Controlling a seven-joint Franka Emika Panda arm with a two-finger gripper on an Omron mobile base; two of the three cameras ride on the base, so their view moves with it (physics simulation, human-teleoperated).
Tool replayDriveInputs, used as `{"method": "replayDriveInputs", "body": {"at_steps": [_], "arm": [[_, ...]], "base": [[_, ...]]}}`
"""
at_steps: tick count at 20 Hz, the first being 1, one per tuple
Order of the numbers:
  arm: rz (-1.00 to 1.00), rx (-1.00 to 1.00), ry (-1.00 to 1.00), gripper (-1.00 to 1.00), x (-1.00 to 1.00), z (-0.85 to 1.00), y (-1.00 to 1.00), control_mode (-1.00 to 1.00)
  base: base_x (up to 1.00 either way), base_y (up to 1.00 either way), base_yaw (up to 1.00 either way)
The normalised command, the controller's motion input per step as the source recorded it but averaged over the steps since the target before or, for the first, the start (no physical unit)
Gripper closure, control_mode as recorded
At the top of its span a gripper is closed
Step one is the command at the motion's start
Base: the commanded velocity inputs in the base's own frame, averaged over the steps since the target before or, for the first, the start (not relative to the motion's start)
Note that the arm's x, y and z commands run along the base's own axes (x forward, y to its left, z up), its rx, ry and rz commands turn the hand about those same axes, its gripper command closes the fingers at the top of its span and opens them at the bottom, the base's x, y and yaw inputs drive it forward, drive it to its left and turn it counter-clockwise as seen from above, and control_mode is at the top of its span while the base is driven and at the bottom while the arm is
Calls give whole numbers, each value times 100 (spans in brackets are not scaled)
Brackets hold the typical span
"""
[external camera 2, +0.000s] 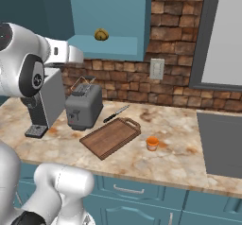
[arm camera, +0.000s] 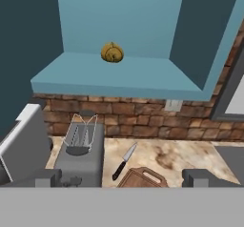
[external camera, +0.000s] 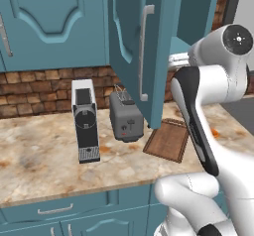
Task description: Pick the bread, place it on the cutting board, pick the jam, place it on the counter, and close the cabinet.
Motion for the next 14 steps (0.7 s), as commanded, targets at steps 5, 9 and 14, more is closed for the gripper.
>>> {"method": "replayDriveInputs", "body": {"at_steps": [5, 9, 14], "arm": [[0, 0, 0, -100, 11, 0, 0, -100], [0, 0, 1, -100, 9, 0, 0, -100], [0, 0, 2, -100, 12, 0, 0, -100]], "base": [[0, 0, 0], [0, 0, 0], [0, 0, 0]]}}
